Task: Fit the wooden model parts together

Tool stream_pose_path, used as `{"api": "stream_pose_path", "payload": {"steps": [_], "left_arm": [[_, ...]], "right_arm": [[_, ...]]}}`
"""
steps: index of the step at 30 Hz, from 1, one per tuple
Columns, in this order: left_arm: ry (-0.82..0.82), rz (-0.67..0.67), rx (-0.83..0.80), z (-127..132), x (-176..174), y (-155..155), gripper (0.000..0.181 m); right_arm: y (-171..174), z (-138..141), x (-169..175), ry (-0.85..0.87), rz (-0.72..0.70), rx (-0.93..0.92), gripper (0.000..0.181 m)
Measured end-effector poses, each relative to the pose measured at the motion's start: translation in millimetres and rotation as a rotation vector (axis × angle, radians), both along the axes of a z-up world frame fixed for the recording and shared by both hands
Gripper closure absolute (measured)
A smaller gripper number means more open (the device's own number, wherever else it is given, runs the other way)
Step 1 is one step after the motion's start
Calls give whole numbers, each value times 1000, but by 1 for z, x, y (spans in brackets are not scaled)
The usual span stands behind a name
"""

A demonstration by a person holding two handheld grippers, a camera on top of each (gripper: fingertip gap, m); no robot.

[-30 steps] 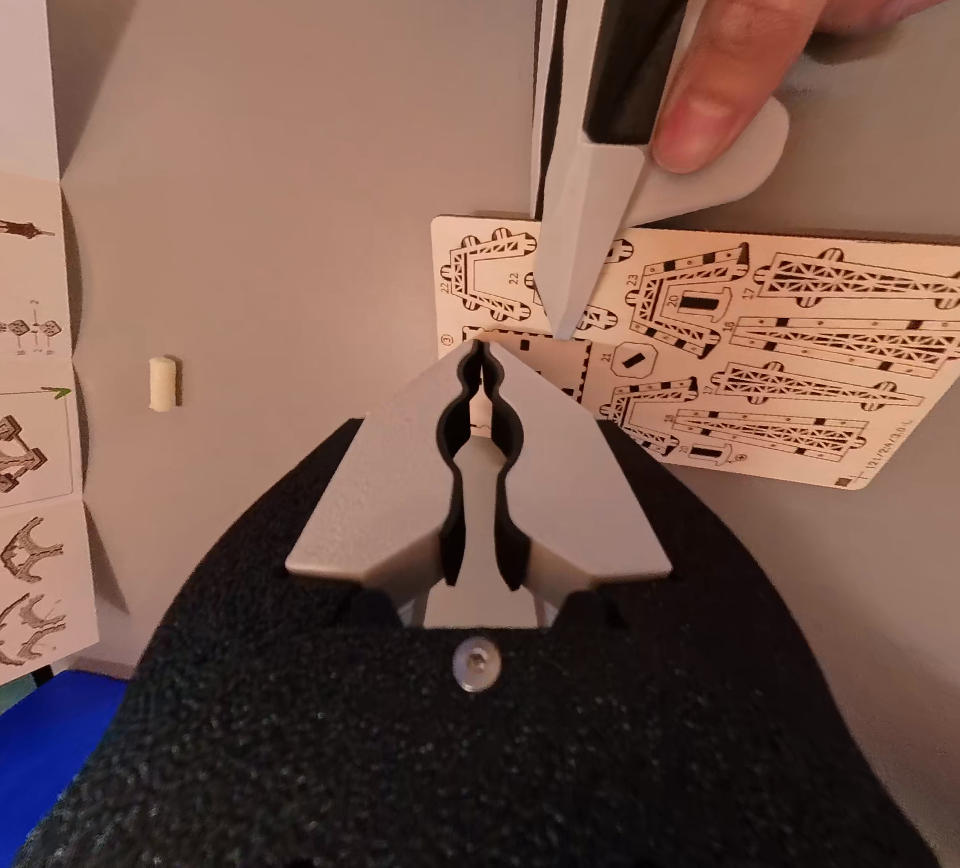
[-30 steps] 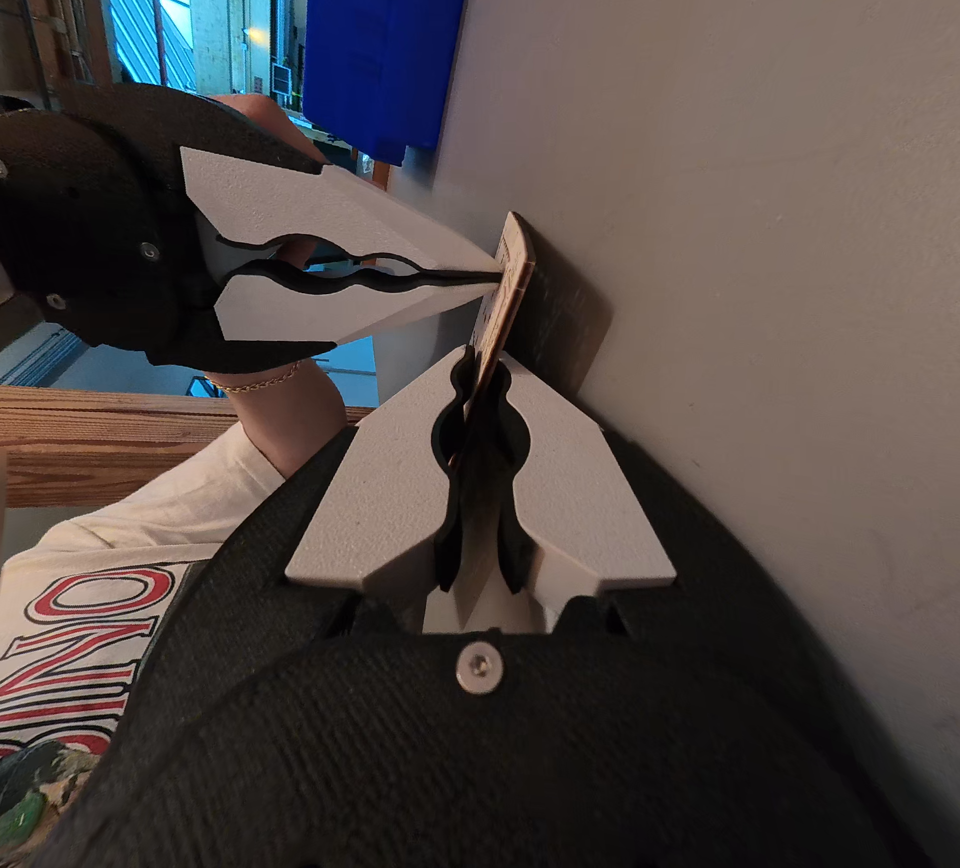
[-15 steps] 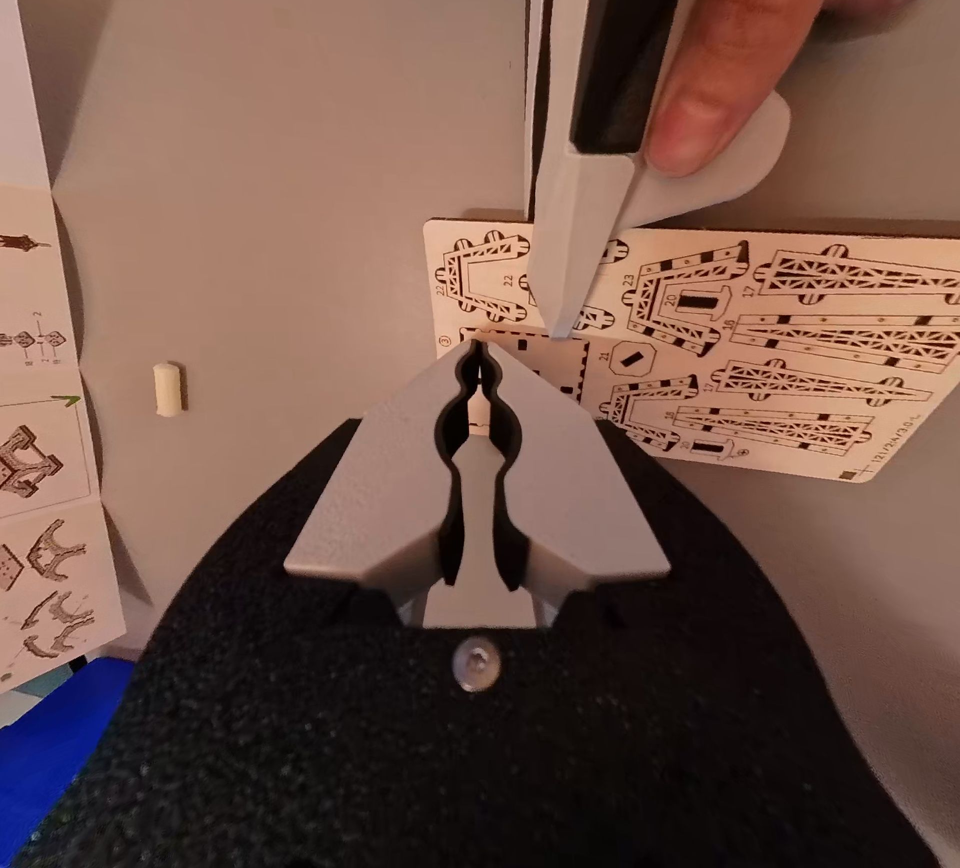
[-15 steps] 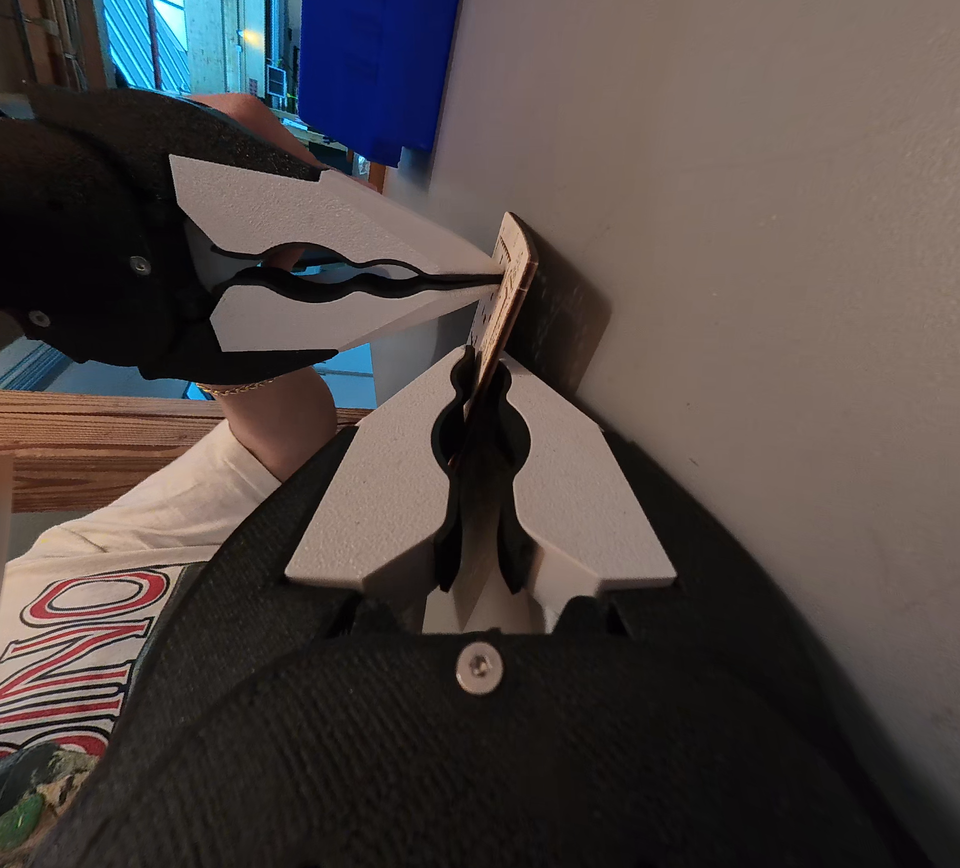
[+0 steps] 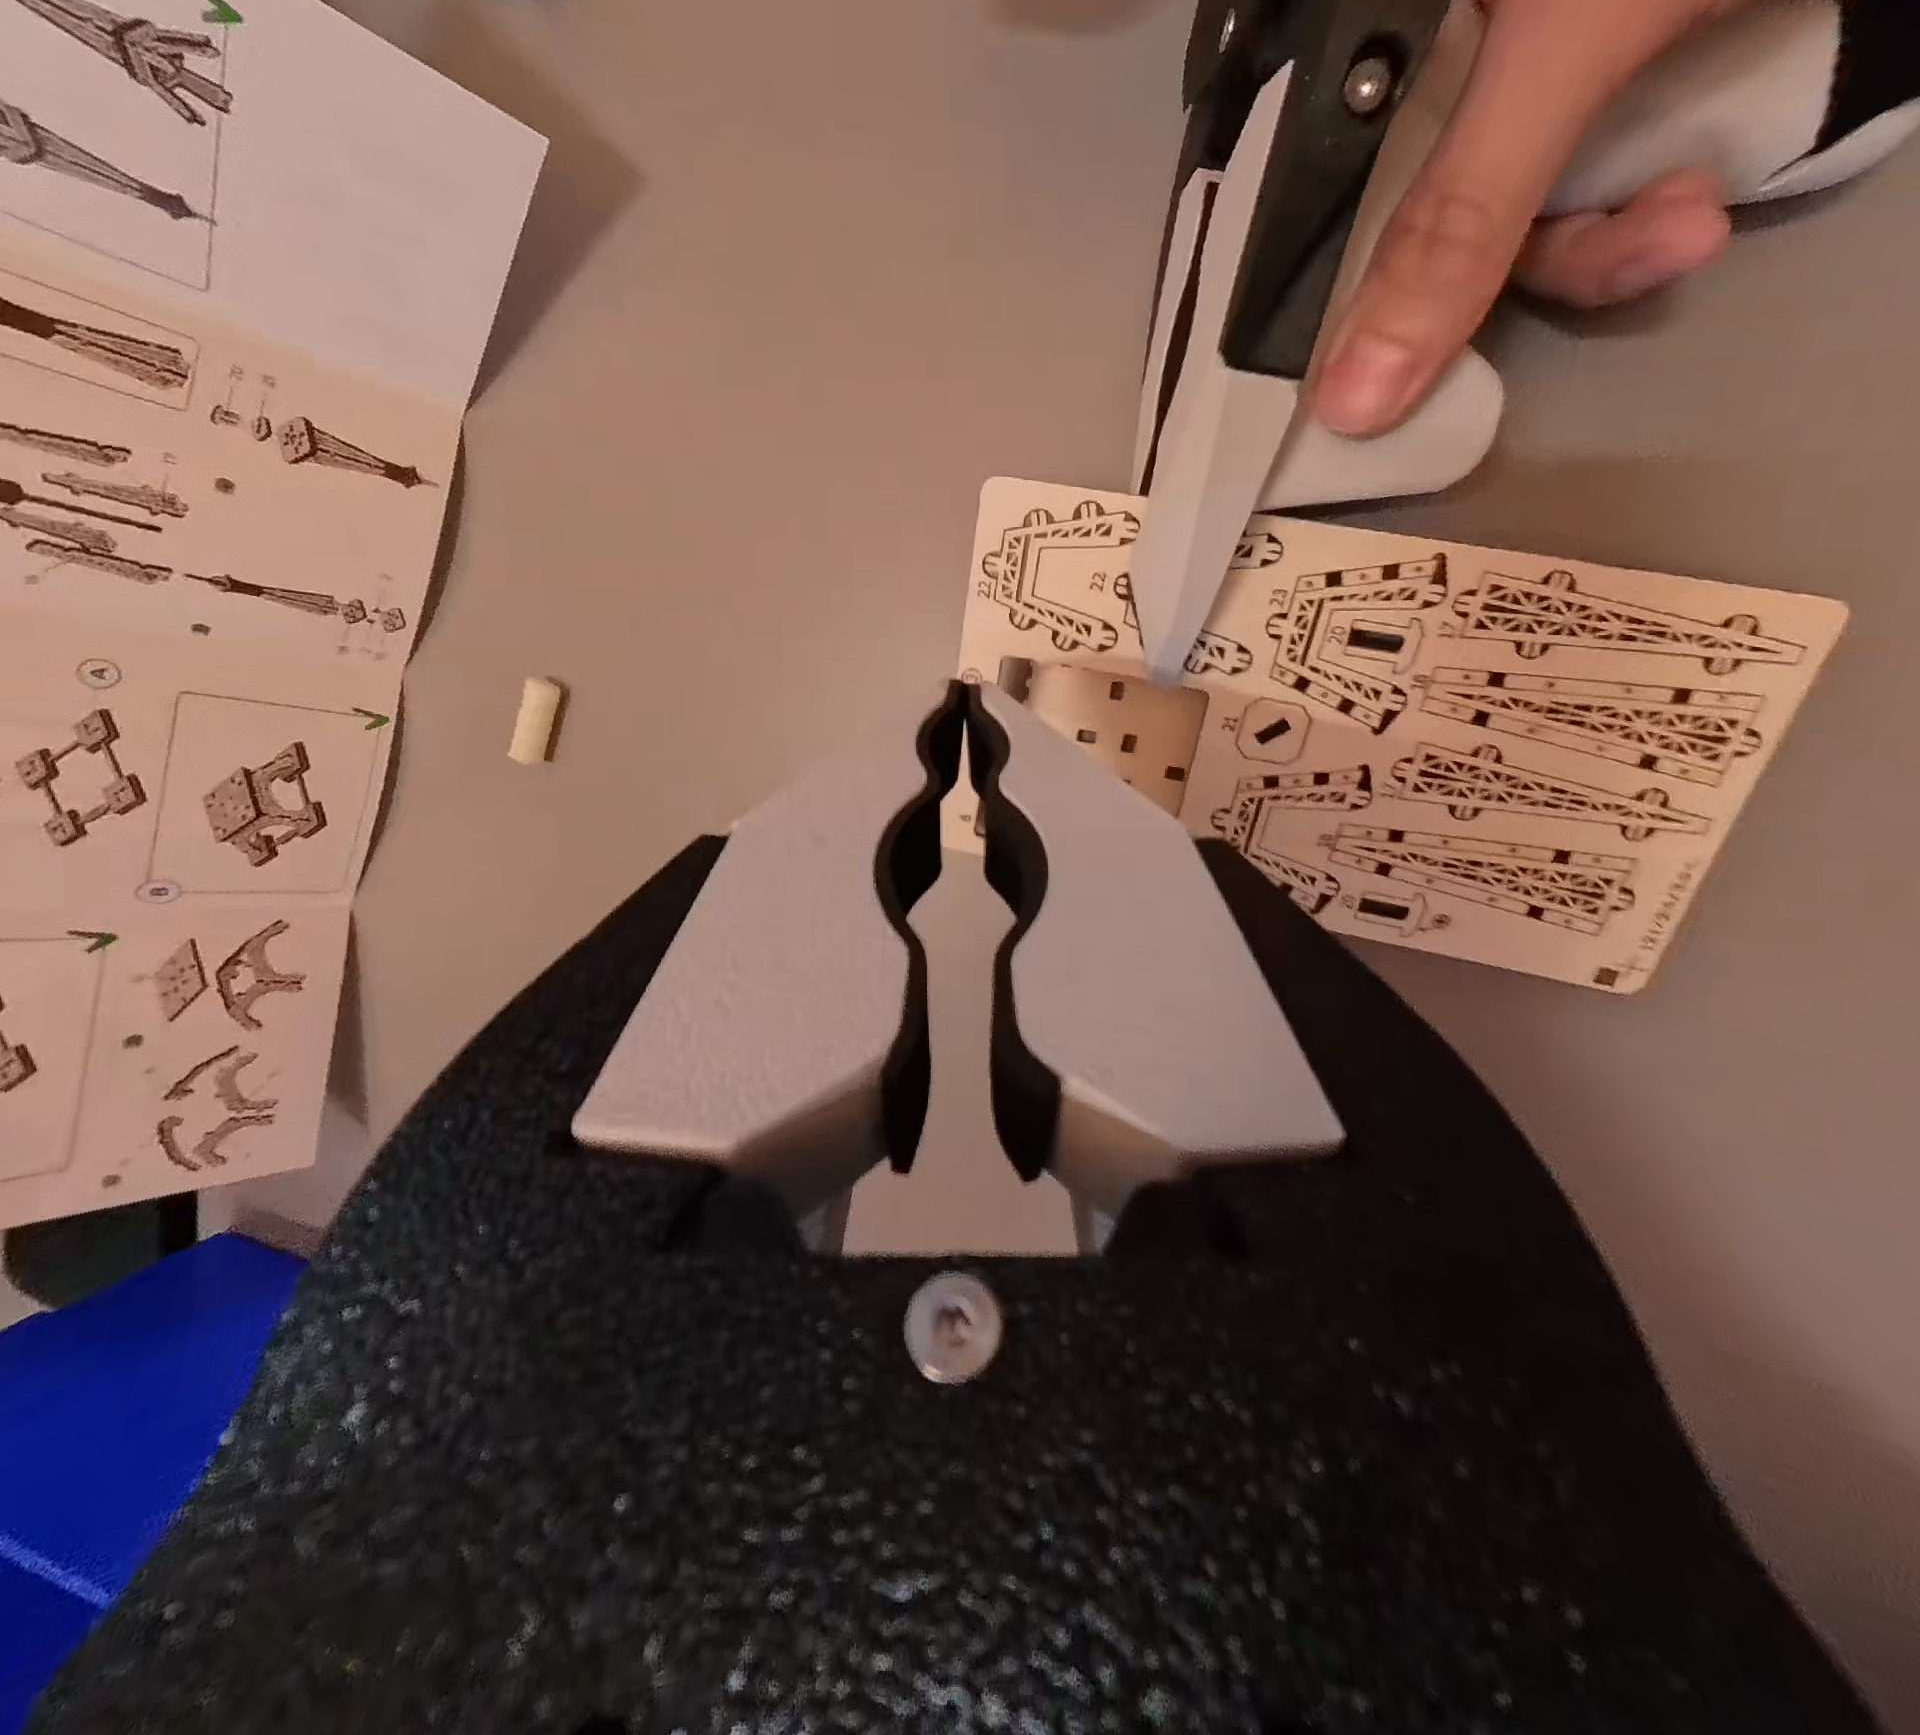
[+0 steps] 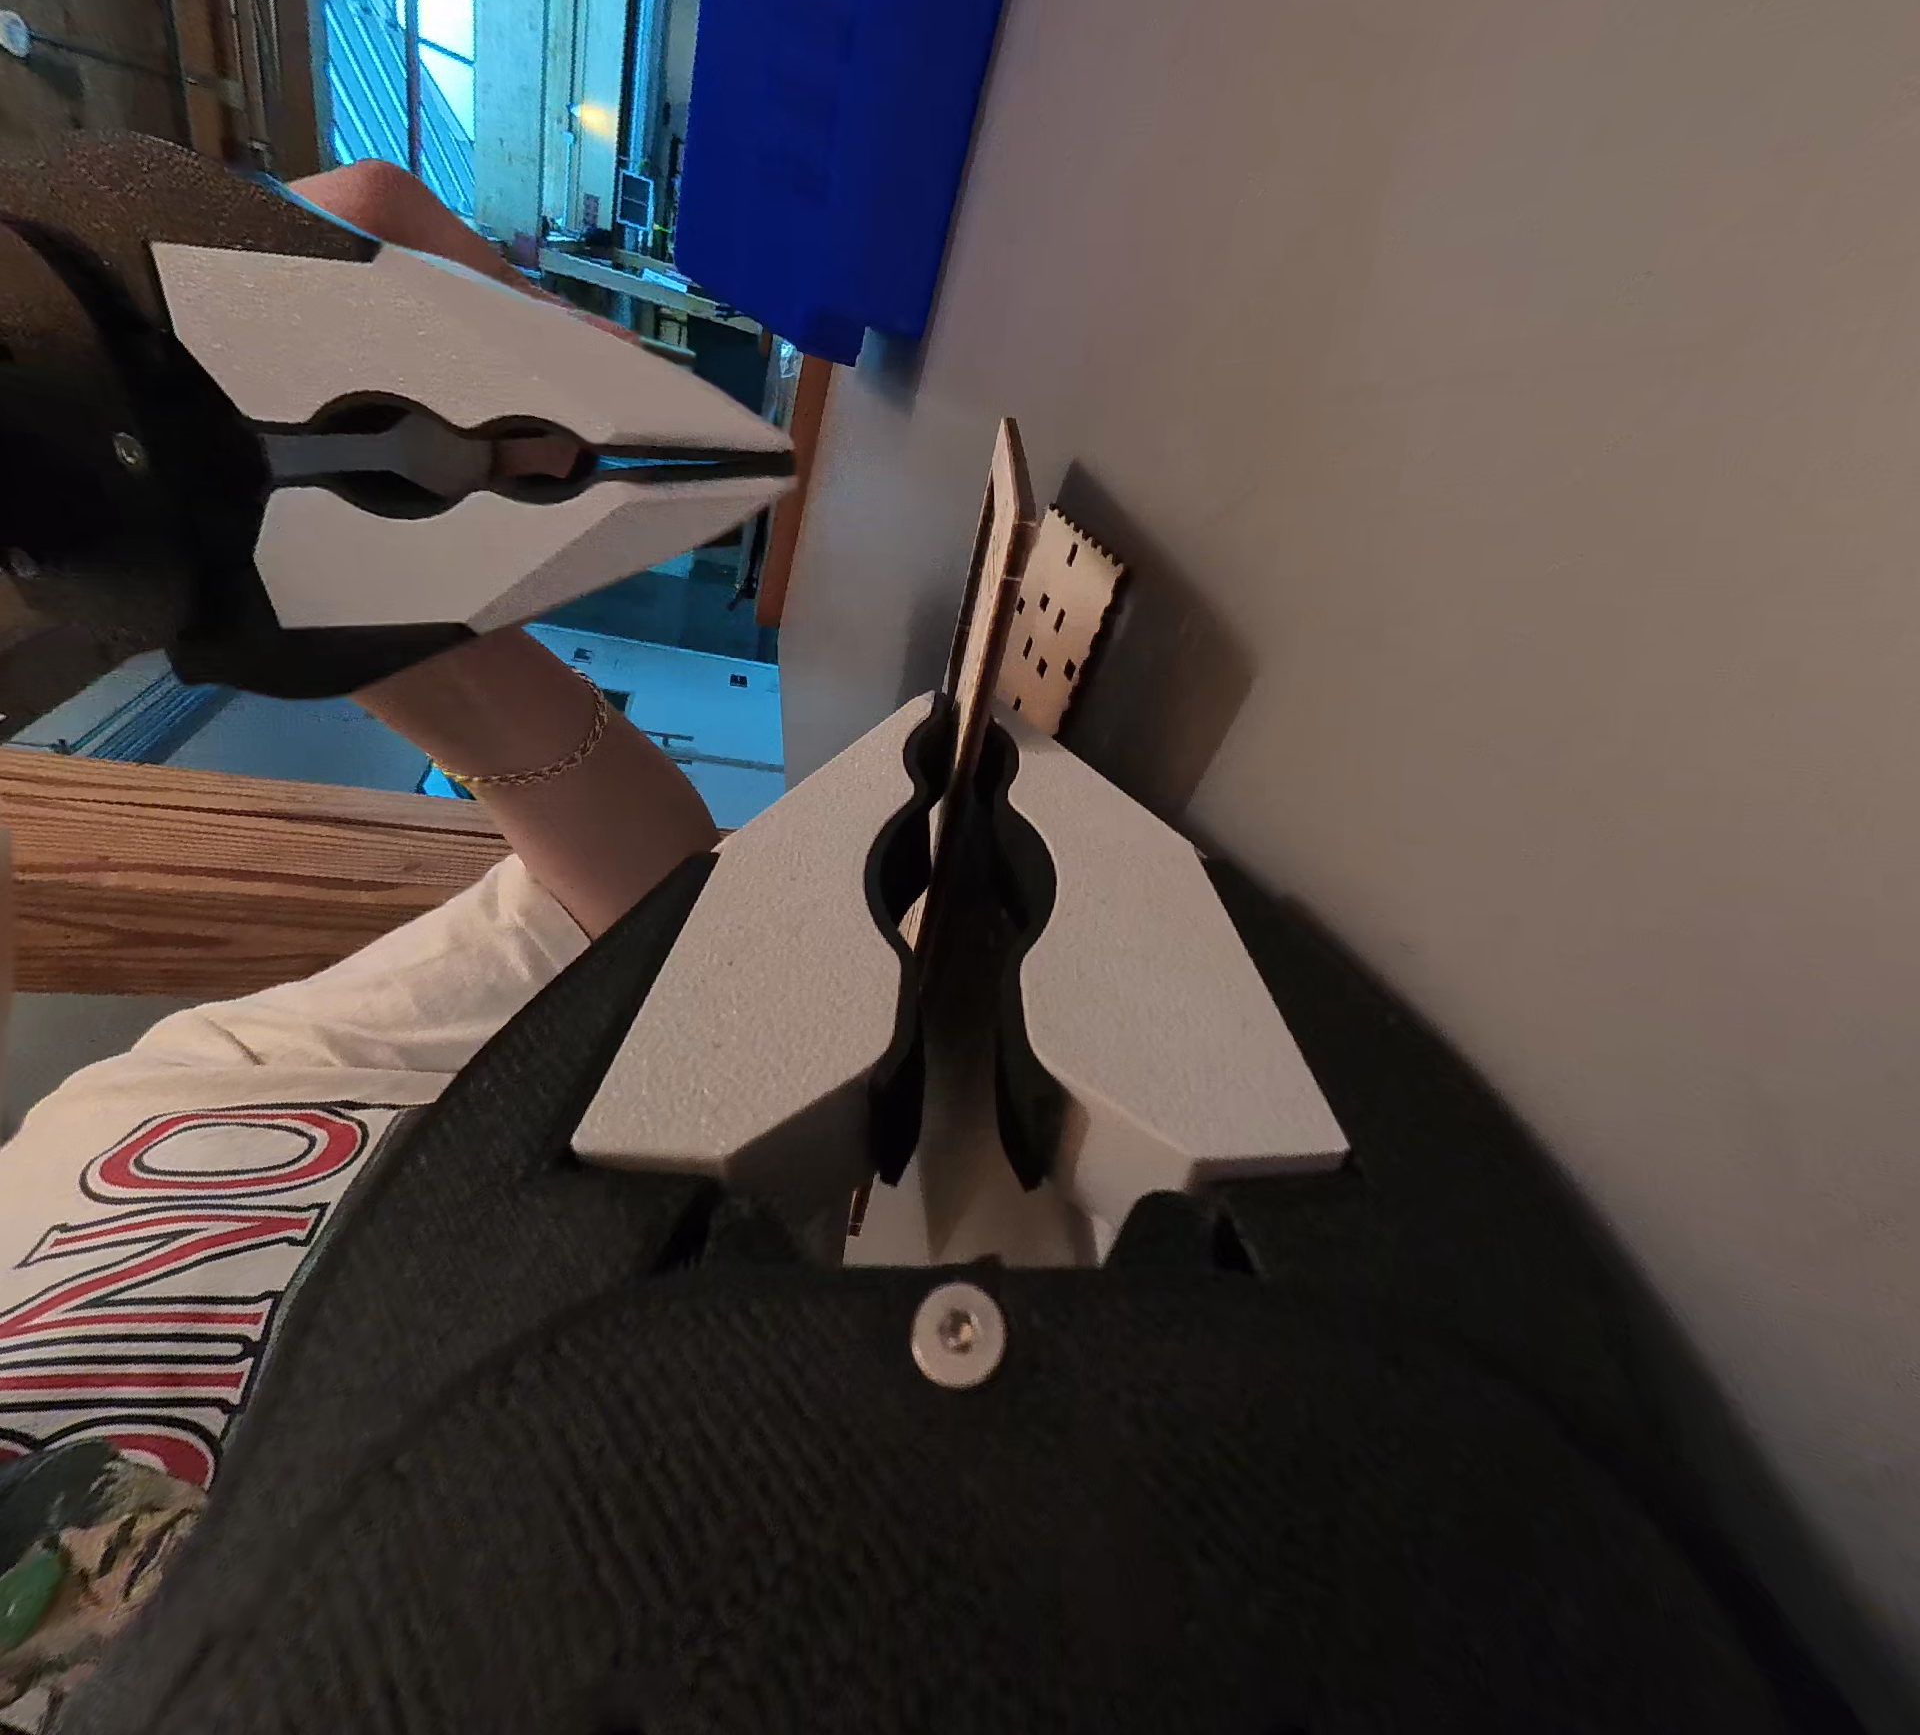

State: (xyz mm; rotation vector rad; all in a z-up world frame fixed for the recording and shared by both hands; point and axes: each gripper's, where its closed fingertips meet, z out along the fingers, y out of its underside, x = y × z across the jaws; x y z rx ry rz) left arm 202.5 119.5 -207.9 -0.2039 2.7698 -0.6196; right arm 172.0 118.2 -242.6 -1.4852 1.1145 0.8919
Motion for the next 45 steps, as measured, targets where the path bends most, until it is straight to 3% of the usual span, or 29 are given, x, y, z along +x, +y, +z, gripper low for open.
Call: {"api": "stream_pose_path", "payload": {"steps": [1,6,11,16,19,22,24,25,27,30,36,39,42,45], "left_arm": [[9,4,-8,0,-1,2,181],[-15,67,23,-9,1,22,181],[-2,121,-76,-10,-8,29,181],[-16,172,-236,7,-17,26,181],[-35,289,-444,23,-8,27,181],[80,416,-683,28,2,32,152],[235,433,-792,27,0,30,133],[350,400,-826,26,-9,24,133],[560,312,-875,29,-27,12,137],[647,246,-894,32,-34,4,175],[797,261,-993,37,-37,4,181],[822,265,-1045,37,-37,8,181],[804,256,-1074,38,-38,7,181],[792,295,-1095,35,-34,8,181]], "right_arm": [[0,0,0,-3,-1,1,179],[0,3,-1,10,10,22,179],[-2,11,-2,-11,6,70,180],[-5,20,-2,-31,4,124,180],[-6,29,-4,-58,13,173,180],[-9,40,-10,-87,43,241,180],[-9,46,-14,-99,65,276,180],[-9,48,-17,-103,80,289,180],[-9,50,-20,-114,99,299,180],[-9,55,-31,-149,154,319,180],[-21,63,-21,-153,58,381,168],[-29,60,-17,-125,12,365,177],[-24,48,-34,-206,86,249,178],[-18,38,-49,-293,155,150,161]]}}
